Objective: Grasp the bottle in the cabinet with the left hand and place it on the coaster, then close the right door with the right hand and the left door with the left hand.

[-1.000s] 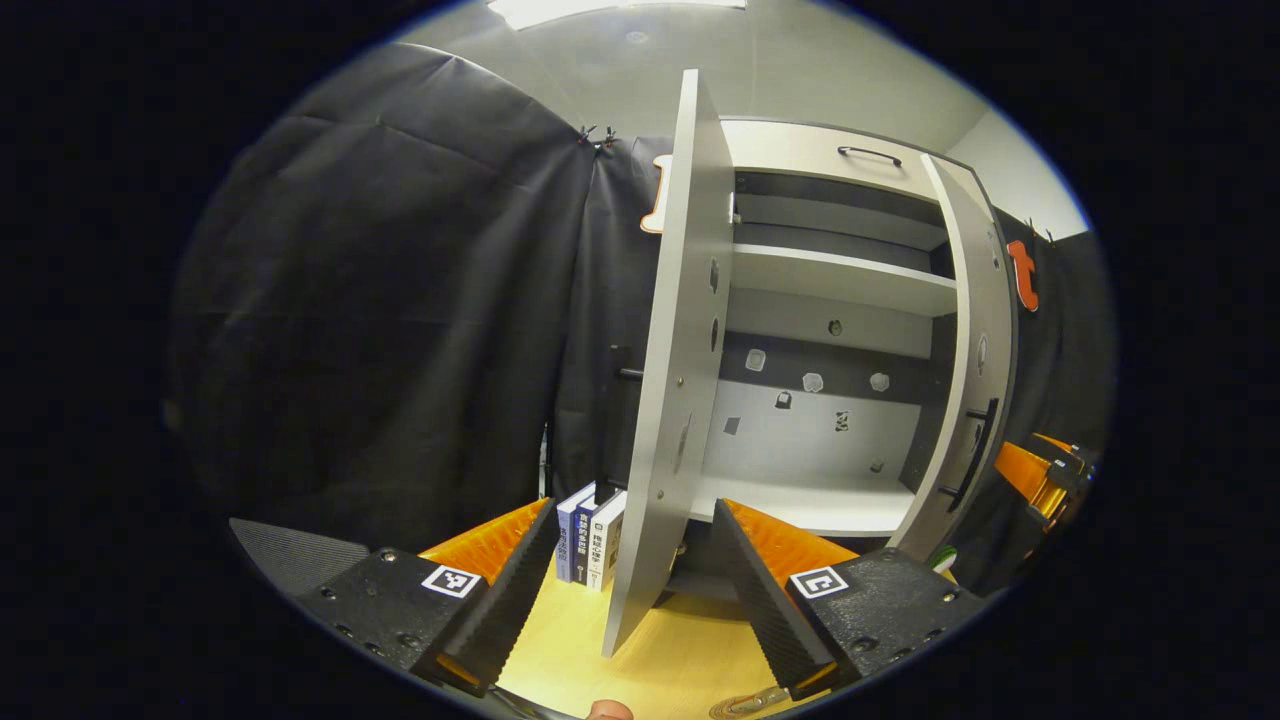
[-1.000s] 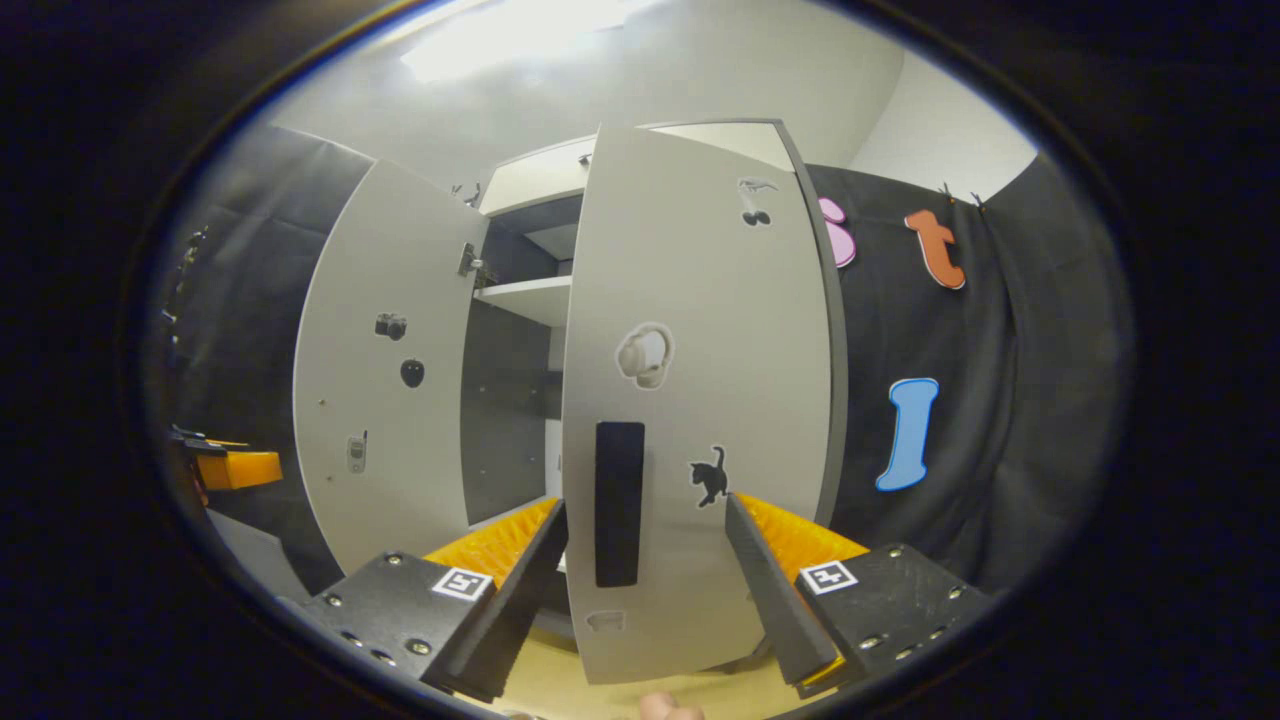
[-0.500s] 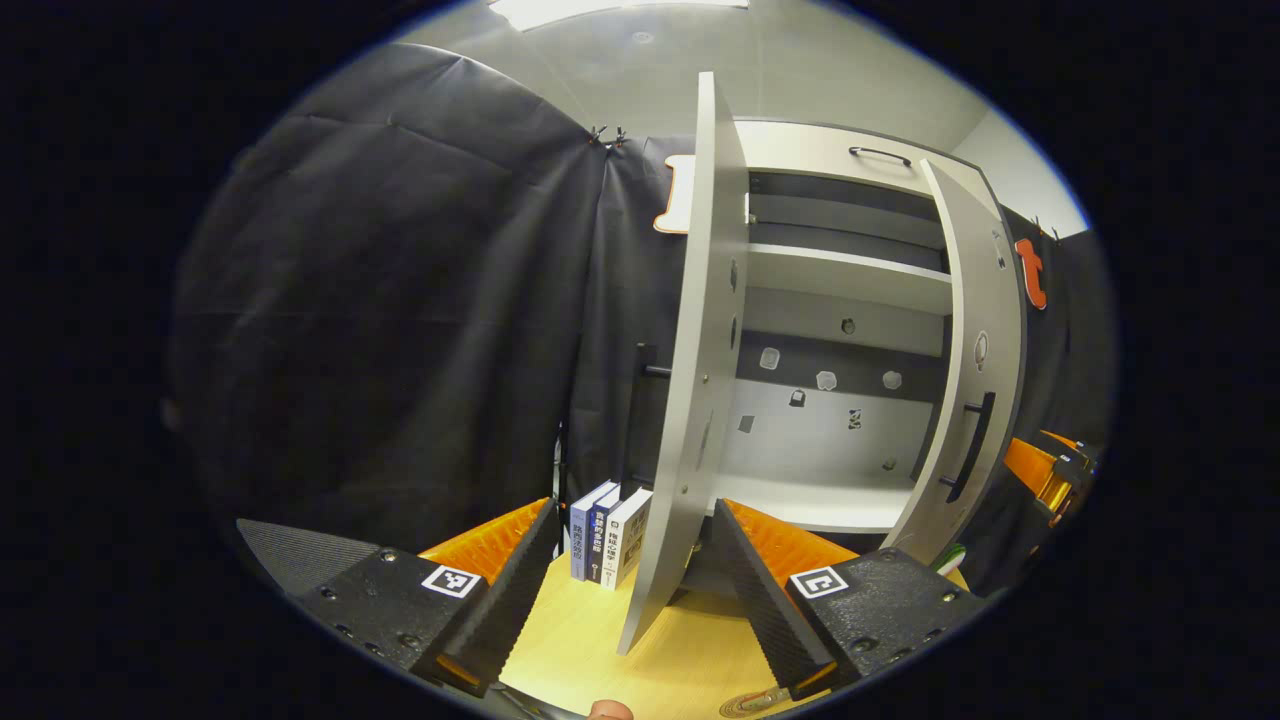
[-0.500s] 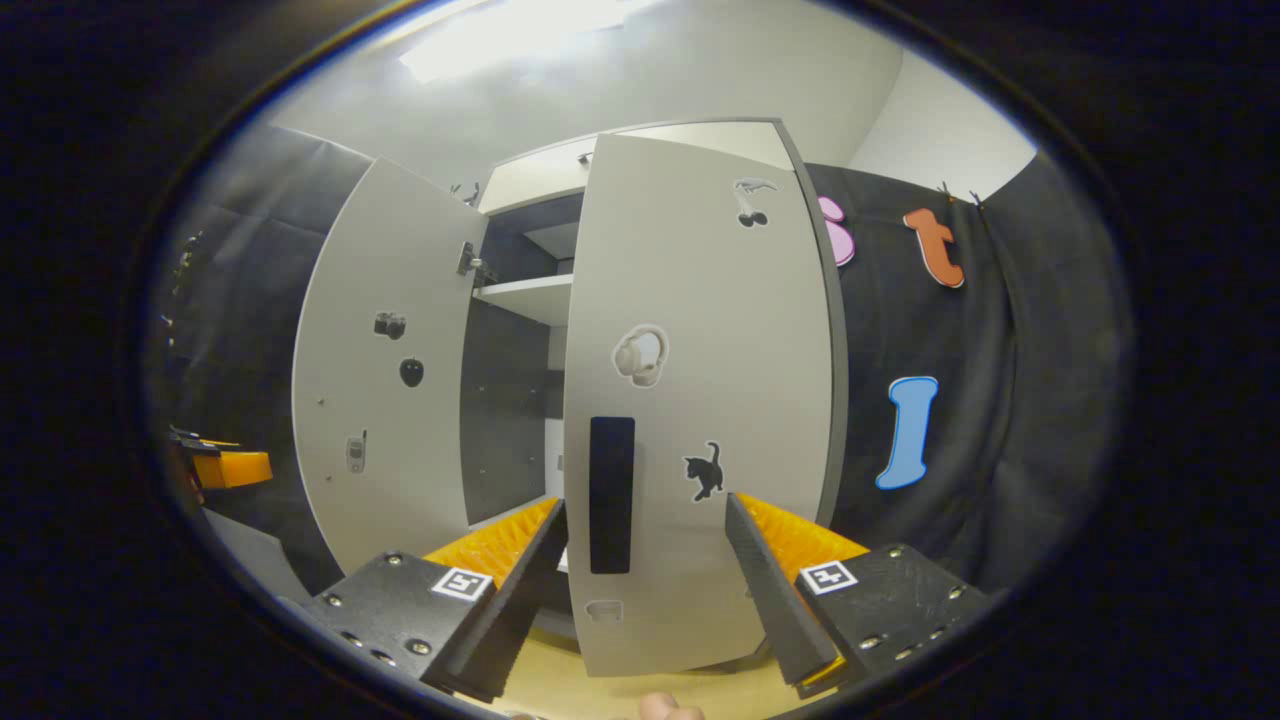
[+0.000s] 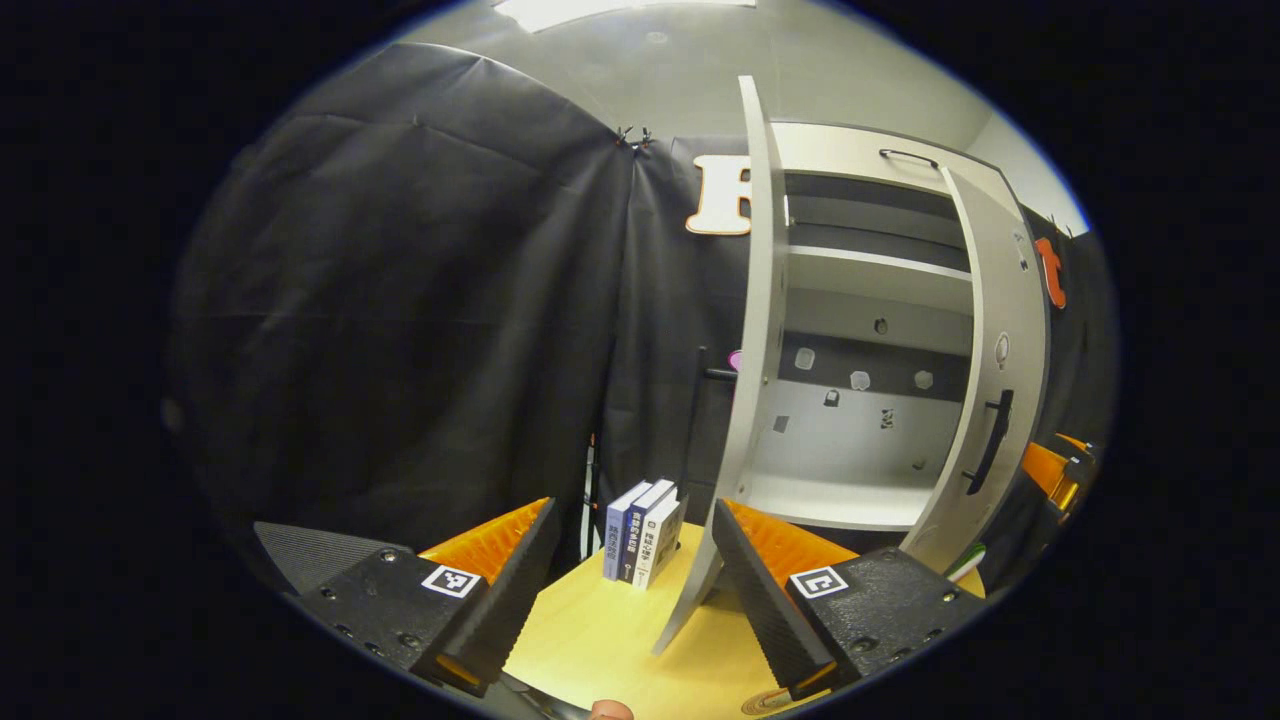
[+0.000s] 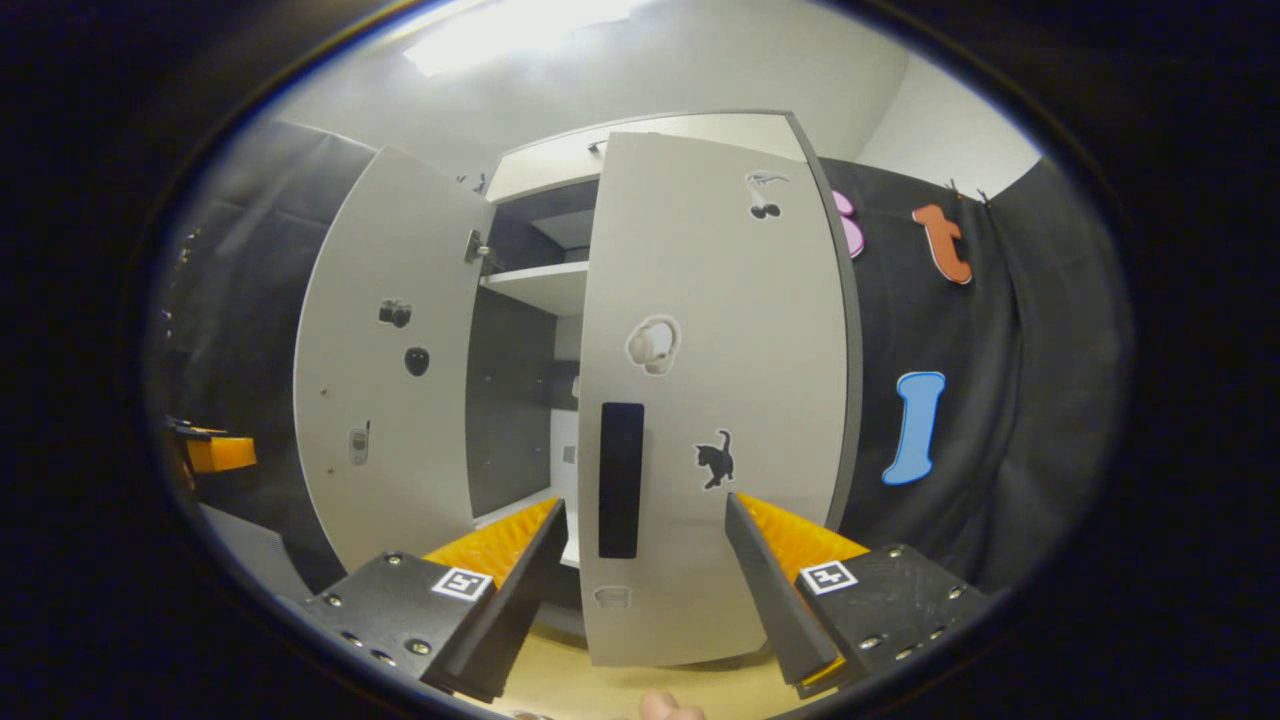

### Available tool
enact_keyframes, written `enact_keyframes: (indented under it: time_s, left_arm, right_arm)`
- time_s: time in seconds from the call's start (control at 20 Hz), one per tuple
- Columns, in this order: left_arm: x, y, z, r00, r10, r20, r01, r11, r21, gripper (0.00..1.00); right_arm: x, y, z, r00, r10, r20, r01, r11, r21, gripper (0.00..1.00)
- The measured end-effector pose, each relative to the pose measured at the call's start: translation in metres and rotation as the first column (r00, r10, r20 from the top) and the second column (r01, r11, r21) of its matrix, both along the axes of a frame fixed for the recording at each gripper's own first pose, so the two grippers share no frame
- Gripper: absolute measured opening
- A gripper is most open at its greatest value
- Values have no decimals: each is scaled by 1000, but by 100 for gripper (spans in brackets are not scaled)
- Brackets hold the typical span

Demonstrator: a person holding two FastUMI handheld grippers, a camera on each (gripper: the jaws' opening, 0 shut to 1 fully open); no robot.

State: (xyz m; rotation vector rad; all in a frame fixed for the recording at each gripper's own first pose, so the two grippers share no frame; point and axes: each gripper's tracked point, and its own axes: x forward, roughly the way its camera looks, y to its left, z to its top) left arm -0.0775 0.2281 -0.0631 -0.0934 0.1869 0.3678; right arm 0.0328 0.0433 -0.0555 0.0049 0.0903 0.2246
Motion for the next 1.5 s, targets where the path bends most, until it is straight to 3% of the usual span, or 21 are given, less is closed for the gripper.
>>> enact_keyframes:
  time_s: [0.3, 0.6, 0.65, 0.75, 0.85, 0.9, 1.05, 1.1, 1.25, 1.3, 1.35, 1.5]
  left_arm:
    - [9, 20, -4, 1000, 12, 3, -12, 1000, -17, 96]
    - [34, 22, -7, 999, -40, 14, 41, 999, -11, 93]
    - [41, 20, -4, 998, -54, 19, 54, 998, -11, 97]
    - [53, 17, -2, 996, -82, 32, 83, 996, -12, 94]
    - [63, 15, -3, 994, -105, 30, 105, 994, -8, 97]
    - [67, 16, -5, 993, -112, 24, 112, 994, -4, 96]
    - [74, 12, -9, 990, -138, 14, 138, 990, -6, 93]
    - [76, 12, -10, 990, -139, 14, 139, 990, -6, 96]
    - [78, 13, -15, 989, -149, 1, 149, 989, 8, 92]
    - [79, 12, -13, 988, -156, 7, 156, 988, 12, 96]
    - [79, 11, -14, 987, -162, 3, 162, 987, 13, 92]
    - [80, 10, -13, 986, -164, -3, 164, 986, 36, 95]
  right_arm:
    - [1, -3, 0, 999, -35, -1, 35, 999, -10, 96]
    - [3, -7, -3, 997, -76, -4, 76, 997, -21, 96]
    - [5, -8, -4, 997, -83, -5, 83, 996, -23, 96]
    - [5, -10, -6, 995, -101, -6, 101, 995, -24, 96]
    - [6, -11, -8, 993, -119, -9, 119, 993, -22, 96]
    - [6, -11, -10, 992, -125, -12, 125, 992, -21, 100]
    - [8, -12, -14, 990, -138, -19, 138, 990, -25, 96]
    - [9, -13, -15, 990, -141, -24, 140, 990, -26, 96]
    - [9, -9, -20, 990, -136, -34, 135, 991, -20, 96]
    - [10, -6, -21, 990, -134, -33, 133, 991, -18, 93]
    - [11, -4, -21, 991, -131, -34, 131, 991, -17, 93]
    - [11, -1, -22, 992, -119, -36, 118, 993, -18, 93]
